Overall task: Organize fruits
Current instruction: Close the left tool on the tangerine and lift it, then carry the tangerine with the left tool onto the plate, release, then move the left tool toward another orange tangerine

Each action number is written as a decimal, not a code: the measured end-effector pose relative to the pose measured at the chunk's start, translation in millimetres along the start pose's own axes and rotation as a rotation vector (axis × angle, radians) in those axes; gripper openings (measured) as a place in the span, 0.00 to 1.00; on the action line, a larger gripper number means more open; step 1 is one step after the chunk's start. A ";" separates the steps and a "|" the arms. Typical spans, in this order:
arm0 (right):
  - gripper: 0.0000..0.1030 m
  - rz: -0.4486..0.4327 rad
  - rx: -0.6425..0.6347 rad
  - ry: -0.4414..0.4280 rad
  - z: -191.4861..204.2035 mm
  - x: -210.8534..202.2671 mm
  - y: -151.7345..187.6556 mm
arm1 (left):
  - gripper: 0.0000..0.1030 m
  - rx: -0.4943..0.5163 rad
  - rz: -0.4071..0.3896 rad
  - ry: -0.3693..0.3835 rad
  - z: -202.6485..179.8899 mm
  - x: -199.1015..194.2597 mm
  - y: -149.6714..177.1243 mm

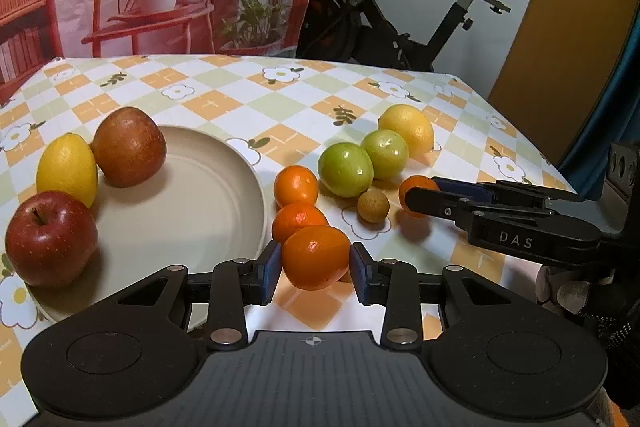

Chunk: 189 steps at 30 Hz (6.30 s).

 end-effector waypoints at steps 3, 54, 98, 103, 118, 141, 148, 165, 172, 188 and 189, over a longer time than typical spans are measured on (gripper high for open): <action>0.31 -0.001 0.000 0.002 -0.5 0.1 -0.2 | 0.38 0.003 -0.010 -0.005 2.2 -3.5 -2.8; 0.31 0.006 -0.079 0.010 34.7 -6.1 -17.5 | 0.40 0.013 -0.019 -0.138 80.9 26.6 -70.1; 0.35 0.100 -0.242 -0.166 198.5 91.6 -42.4 | 0.40 -0.110 -0.199 -0.190 145.3 -83.8 -66.9; 0.35 0.004 -0.194 -0.096 156.9 64.9 -52.4 | 0.40 -0.114 -0.204 -0.184 132.8 -78.7 -66.1; 0.37 -0.097 -0.014 0.046 25.6 -3.1 -20.0 | 0.40 -0.025 -0.166 -0.137 45.8 -31.7 -43.2; 0.36 0.084 -0.274 -0.097 96.0 9.2 22.6 | 0.40 -0.022 -0.139 -0.160 44.5 -34.8 -13.4; 0.28 0.125 -0.256 -0.106 91.5 15.5 27.4 | 0.40 -0.034 -0.132 -0.154 47.5 -33.8 -9.5; 0.23 0.101 -0.173 -0.110 78.2 12.0 21.7 | 0.40 -0.027 -0.124 -0.154 47.3 -31.3 -6.2; 0.23 0.068 -0.129 -0.088 69.9 6.6 16.5 | 0.40 -0.004 -0.122 -0.149 43.9 -31.1 -6.5; 0.23 0.032 -0.031 -0.045 17.2 -4.5 5.6 | 0.40 0.217 -0.057 -0.048 1.3 -2.3 -9.8; 0.23 0.030 -0.033 -0.043 16.5 -5.4 5.7 | 0.40 0.224 -0.052 -0.048 0.4 0.2 -9.8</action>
Point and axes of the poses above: each gripper's, at about its wrist camera, not at the fingertips, and x roughly the way its jaws point, z to its left, y to its underside, the point moved 10 cm from there along x, roughly the way its jaws point, and after that the axes turned 8 degrees about y, right-handed, at the moved point
